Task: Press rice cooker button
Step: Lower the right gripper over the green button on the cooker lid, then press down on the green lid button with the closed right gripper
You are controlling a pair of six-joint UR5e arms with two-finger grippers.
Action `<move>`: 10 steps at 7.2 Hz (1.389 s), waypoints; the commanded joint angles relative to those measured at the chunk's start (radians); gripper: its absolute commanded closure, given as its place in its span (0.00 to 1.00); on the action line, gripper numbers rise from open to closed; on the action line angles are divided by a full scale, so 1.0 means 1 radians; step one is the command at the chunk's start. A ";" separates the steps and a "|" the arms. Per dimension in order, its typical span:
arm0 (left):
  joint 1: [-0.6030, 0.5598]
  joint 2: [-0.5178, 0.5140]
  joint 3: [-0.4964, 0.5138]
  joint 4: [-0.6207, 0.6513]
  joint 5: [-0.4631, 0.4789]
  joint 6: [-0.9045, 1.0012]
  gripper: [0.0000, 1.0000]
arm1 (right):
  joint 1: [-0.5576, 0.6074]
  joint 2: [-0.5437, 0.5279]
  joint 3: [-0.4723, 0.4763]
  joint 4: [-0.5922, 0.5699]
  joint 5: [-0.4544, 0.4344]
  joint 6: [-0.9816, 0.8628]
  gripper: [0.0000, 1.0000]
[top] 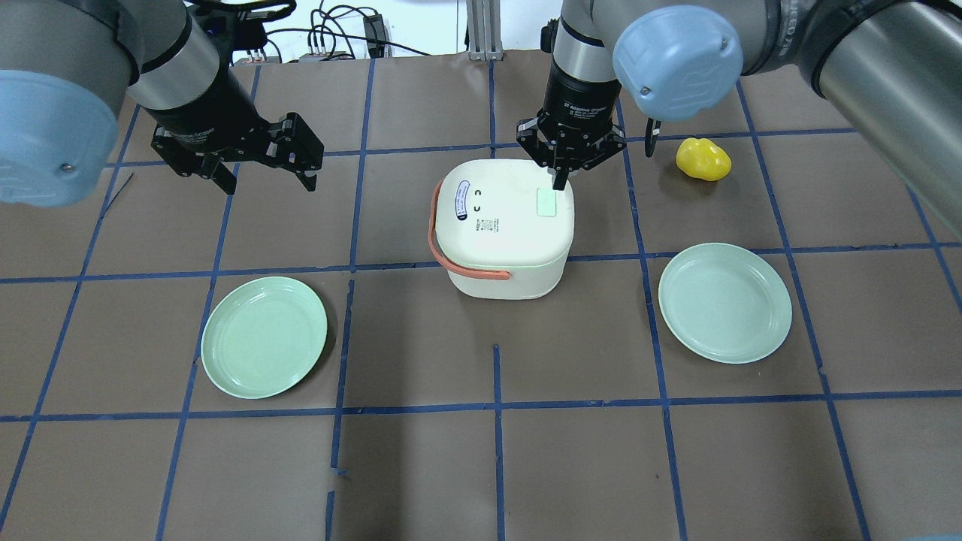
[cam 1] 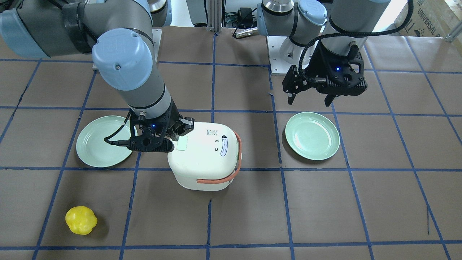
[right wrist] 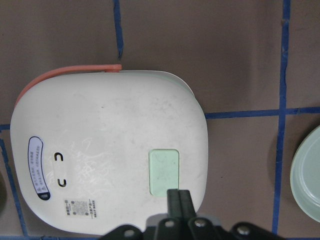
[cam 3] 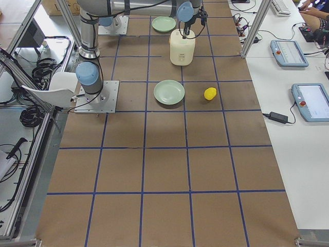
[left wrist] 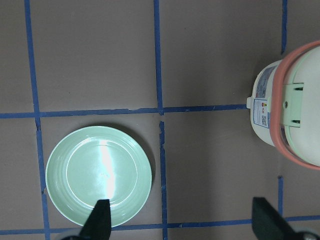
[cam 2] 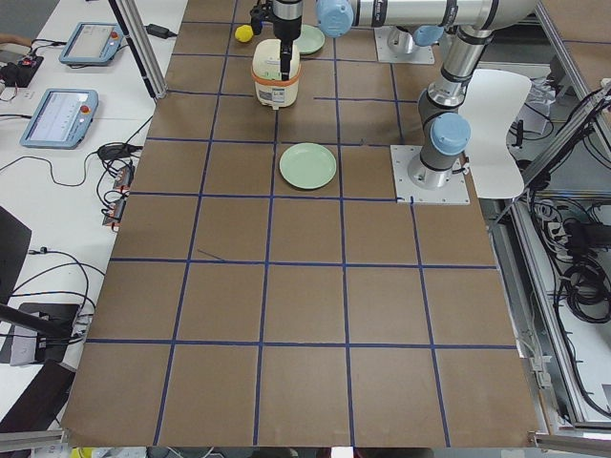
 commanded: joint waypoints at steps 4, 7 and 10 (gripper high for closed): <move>0.000 0.000 0.000 0.000 0.001 0.000 0.00 | 0.004 0.017 0.025 -0.077 0.039 0.016 0.92; 0.002 0.000 0.000 0.000 0.001 0.000 0.00 | 0.004 0.023 0.044 -0.077 0.036 0.012 0.92; 0.000 0.000 0.000 0.000 0.000 0.000 0.00 | 0.004 0.026 0.057 -0.111 0.036 0.013 0.92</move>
